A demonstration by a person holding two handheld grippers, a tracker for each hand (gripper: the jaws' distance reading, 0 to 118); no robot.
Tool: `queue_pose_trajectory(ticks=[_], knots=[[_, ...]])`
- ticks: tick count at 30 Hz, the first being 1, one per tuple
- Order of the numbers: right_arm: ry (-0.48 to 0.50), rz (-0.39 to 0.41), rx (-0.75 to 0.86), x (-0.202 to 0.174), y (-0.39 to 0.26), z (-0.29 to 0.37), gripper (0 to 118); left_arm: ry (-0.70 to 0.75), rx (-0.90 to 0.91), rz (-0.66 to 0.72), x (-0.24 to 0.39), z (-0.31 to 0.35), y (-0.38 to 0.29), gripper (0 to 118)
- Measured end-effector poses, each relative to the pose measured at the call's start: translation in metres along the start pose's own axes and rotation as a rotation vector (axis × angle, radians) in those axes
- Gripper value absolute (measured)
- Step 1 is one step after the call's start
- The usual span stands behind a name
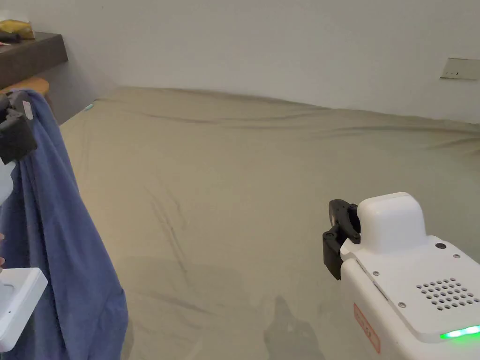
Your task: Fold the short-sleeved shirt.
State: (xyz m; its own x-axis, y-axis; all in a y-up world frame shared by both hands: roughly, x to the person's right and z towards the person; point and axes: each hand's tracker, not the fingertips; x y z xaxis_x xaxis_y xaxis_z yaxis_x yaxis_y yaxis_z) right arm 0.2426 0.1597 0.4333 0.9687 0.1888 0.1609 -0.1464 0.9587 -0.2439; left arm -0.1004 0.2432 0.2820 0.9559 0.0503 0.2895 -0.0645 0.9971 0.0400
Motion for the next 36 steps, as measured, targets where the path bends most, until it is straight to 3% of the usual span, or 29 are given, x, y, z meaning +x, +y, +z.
queue_pose_trajectory(ticks=[4,9,18,23,27,30,36], knots=[[-0.055,-0.021,0.014,0.026,-0.005,0.012,1,-0.09,0.114,-0.102,0.04,-0.003,0.049,4],[-0.162,-0.032,0.024,0.06,-0.009,0.029,1,-0.248,0.151,-0.127,0.089,-0.02,0.083,4],[-0.301,-0.064,-0.007,0.114,-0.029,0.054,1,-0.51,0.062,-0.232,0.207,-0.071,0.048,4],[-0.351,-0.104,-0.067,0.14,-0.052,0.043,1,-0.62,-0.082,-0.31,0.287,-0.114,-0.02,4],[-0.372,-0.134,-0.124,0.157,-0.075,0.029,1,-0.665,-0.315,-0.425,0.346,-0.158,-0.115,4],[-0.386,-0.147,-0.168,0.167,-0.092,0.021,1,-0.631,-0.511,-0.528,0.377,-0.183,-0.201,4],[-0.392,-0.157,-0.251,0.181,-0.12,0.01,2,-0.538,-0.806,-0.576,0.381,-0.196,-0.33,4]])
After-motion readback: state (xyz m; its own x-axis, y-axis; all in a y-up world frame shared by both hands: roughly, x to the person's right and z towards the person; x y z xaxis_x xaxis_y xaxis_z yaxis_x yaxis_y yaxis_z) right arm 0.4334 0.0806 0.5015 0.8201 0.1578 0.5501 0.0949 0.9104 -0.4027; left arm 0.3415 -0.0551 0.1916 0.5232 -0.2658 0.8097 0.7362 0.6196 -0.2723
